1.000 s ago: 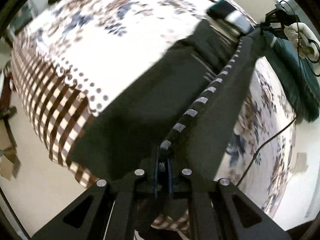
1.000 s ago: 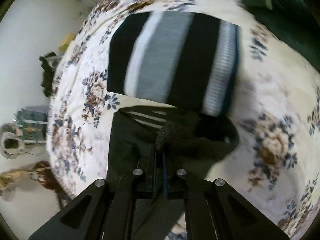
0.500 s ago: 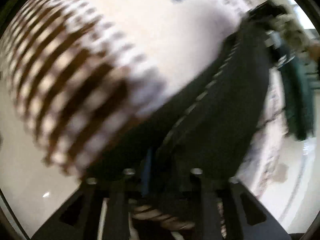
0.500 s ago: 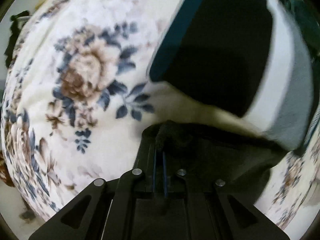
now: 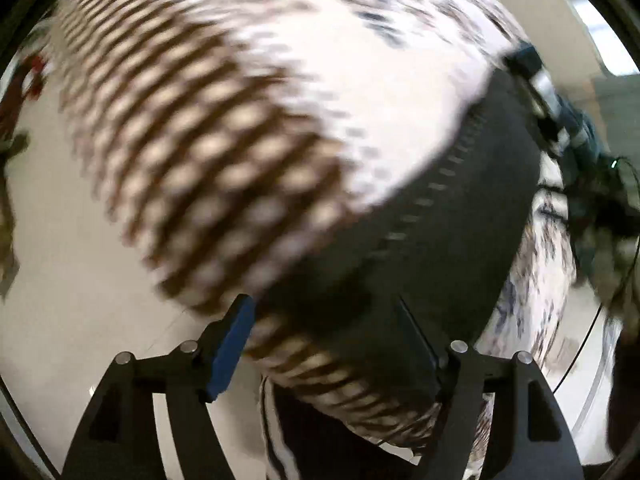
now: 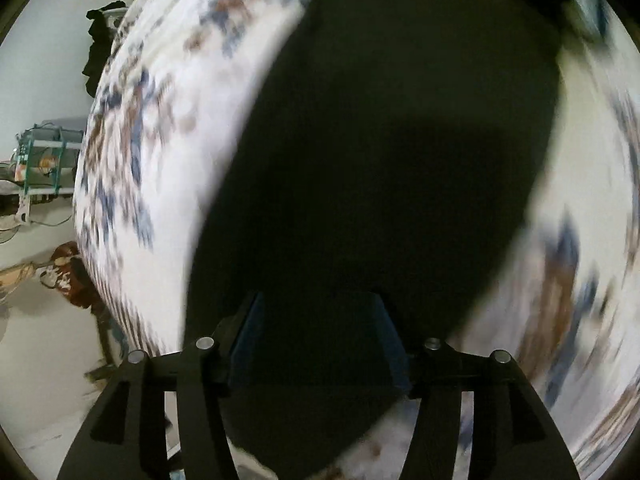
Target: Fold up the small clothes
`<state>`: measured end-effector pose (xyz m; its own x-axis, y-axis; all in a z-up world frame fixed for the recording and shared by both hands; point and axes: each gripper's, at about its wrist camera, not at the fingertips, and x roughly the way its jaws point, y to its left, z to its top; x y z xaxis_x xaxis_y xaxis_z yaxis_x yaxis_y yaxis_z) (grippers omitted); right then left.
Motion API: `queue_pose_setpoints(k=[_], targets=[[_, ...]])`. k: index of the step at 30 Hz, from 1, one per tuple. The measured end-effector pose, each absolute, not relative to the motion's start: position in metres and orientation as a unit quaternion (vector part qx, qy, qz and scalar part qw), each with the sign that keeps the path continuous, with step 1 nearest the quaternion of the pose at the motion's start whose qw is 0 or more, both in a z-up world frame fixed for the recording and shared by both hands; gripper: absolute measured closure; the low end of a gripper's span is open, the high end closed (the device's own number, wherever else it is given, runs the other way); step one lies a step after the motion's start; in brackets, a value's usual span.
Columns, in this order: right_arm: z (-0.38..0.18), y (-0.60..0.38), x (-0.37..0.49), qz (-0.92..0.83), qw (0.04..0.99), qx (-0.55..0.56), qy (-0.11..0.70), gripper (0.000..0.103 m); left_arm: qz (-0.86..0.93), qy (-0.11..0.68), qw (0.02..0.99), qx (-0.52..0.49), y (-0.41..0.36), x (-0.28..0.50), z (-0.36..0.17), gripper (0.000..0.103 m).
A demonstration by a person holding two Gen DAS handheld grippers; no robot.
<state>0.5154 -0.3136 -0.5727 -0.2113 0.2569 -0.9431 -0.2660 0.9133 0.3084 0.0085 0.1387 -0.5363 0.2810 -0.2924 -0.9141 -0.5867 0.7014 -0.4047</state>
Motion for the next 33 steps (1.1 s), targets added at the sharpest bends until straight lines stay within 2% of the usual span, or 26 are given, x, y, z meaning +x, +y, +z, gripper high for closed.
queue_pose_setpoints(k=[3, 4, 5, 6, 7, 13, 16, 21, 22, 24, 25, 26, 31, 32, 33], targets=[[-0.598, -0.358, 0.452, 0.186, 0.604, 0.048, 0.774, 0.044, 0.074, 0.605, 0.725, -0.319, 0.107, 0.041, -0.546, 0.034], [-0.609, -0.374, 0.431, 0.174, 0.593, 0.066, 0.783, 0.044, 0.067, 0.611, 0.731, -0.296, 0.095, 0.05, -0.553, 0.043], [-0.619, -0.388, 0.412, 0.16, 0.587, 0.082, 0.79, 0.044, 0.063, 0.617, 0.734, -0.276, 0.088, 0.056, -0.558, 0.091], [-0.627, -0.397, 0.397, 0.149, 0.584, 0.094, 0.792, 0.044, 0.06, 0.631, 0.732, -0.248, 0.078, 0.061, -0.565, 0.099], [-0.635, -0.41, 0.38, 0.136, 0.58, 0.109, 0.796, 0.044, 0.061, 0.636, 0.734, -0.231, 0.073, 0.063, -0.568, 0.101], [-0.651, -0.453, 0.319, 0.11, 0.563, 0.171, 0.801, 0.044, 0.093, 0.592, 0.757, -0.259, 0.111, 0.024, -0.535, 0.101], [-0.651, -0.445, 0.302, 0.132, 0.562, 0.178, 0.797, 0.044, 0.116, 0.601, 0.752, -0.246, 0.122, 0.021, -0.537, 0.103], [-0.654, -0.409, 0.276, 0.164, 0.555, 0.204, 0.79, 0.044, 0.103, 0.588, 0.732, -0.328, 0.141, 0.011, -0.541, 0.1], [-0.655, -0.406, 0.273, 0.167, 0.551, 0.21, 0.79, 0.044, 0.097, 0.584, 0.732, -0.337, 0.14, 0.01, -0.539, 0.096], [-0.659, -0.398, 0.268, 0.167, 0.541, 0.219, 0.795, 0.043, 0.079, 0.586, 0.729, -0.346, 0.143, 0.012, -0.535, 0.071], [-0.663, -0.394, 0.263, 0.164, 0.535, 0.221, 0.798, 0.041, 0.067, 0.591, 0.726, -0.345, 0.137, 0.02, -0.536, 0.051], [-0.669, -0.39, 0.256, 0.162, 0.529, 0.224, 0.802, 0.041, 0.06, 0.592, 0.727, -0.343, 0.134, 0.028, -0.537, 0.043], [-0.695, -0.368, 0.221, 0.134, 0.494, 0.241, 0.824, 0.041, 0.005, 0.641, 0.712, -0.288, 0.098, 0.058, -0.563, 0.043], [-0.697, -0.365, 0.215, 0.128, 0.498, 0.24, 0.824, 0.041, 0.008, 0.652, 0.715, -0.253, 0.09, 0.061, -0.567, 0.063], [-0.699, -0.36, 0.208, 0.121, 0.501, 0.237, 0.823, 0.042, 0.006, 0.656, 0.717, -0.235, 0.087, 0.066, -0.57, 0.087]])
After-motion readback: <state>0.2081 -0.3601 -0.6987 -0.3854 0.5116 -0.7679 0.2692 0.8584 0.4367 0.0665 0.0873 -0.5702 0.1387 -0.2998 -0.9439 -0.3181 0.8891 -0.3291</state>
